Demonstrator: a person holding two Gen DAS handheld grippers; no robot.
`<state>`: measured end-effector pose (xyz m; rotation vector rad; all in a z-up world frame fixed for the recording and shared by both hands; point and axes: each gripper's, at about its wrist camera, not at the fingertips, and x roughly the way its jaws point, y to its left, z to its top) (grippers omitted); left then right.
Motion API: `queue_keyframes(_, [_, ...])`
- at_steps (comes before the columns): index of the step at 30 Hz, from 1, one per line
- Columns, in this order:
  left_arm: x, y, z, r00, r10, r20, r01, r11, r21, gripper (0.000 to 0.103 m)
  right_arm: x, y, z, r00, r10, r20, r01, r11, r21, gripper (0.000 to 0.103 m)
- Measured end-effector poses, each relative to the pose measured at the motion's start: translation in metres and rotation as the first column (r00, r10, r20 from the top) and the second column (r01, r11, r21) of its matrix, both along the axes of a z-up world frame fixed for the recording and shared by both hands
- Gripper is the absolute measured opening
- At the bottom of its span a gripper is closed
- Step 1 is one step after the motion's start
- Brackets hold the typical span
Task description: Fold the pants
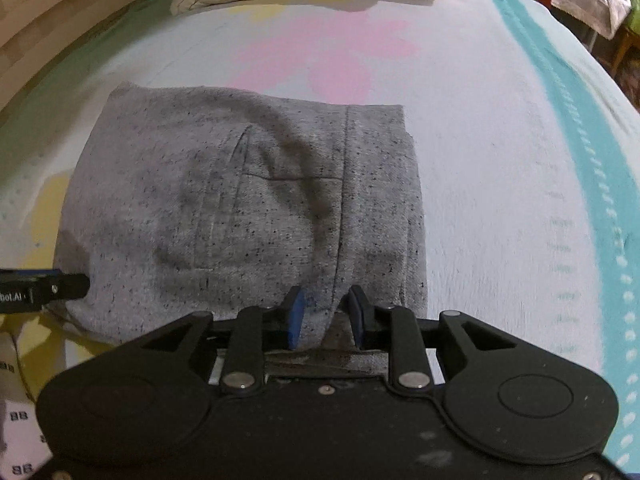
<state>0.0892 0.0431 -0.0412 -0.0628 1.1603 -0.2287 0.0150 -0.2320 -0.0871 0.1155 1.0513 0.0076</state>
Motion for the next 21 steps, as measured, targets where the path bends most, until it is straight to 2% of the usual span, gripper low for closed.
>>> queue_keyframes(16, [0.000, -0.008, -0.001, 1.000, -0.003, 0.020, 0.002, 0.999, 0.044, 0.047, 0.010, 0.011, -0.009, 1.000, 0.021, -0.023, -0.022, 0.999, -0.042, 0.027])
queue_keyframes(21, [-0.004, -0.006, -0.002, 0.999, -0.024, 0.037, 0.022, 0.999, 0.042, 0.047, 0.007, 0.005, -0.008, 1.000, -0.004, -0.011, 0.004, 1.000, 0.005, 0.028])
